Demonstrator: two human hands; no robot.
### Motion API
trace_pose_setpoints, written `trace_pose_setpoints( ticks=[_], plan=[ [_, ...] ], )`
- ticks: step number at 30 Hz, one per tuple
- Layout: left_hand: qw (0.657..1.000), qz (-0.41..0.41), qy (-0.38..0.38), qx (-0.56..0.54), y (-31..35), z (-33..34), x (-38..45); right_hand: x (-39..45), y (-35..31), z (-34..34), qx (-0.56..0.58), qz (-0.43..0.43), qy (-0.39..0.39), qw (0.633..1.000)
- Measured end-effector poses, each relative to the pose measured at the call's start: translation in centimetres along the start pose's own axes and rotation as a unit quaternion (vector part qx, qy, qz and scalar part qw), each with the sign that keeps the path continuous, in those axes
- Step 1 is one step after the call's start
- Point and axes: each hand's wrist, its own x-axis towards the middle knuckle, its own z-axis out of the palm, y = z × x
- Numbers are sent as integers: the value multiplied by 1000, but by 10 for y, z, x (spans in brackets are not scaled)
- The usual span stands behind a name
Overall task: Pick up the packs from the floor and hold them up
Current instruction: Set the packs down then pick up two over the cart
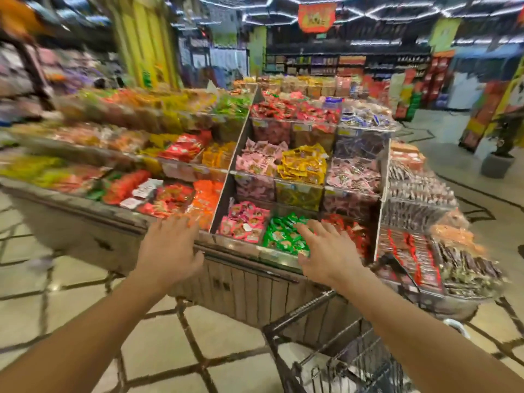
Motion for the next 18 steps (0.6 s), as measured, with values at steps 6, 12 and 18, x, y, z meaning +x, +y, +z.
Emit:
trace_pose_setpoints(
  ticks=[6, 12, 18],
  plan=[
    [997, -67, 26, 1, -135, 11, -47, 56, -138, -19, 5, -84, 36, 996],
    [987, -161, 5, -7, -263, 9, -89, 102, -290, -37, 18, -154, 65, 986],
    [977, -214, 12, -3, -373, 26, -123, 139, -429, -45, 27, -211, 63, 975]
  ],
)
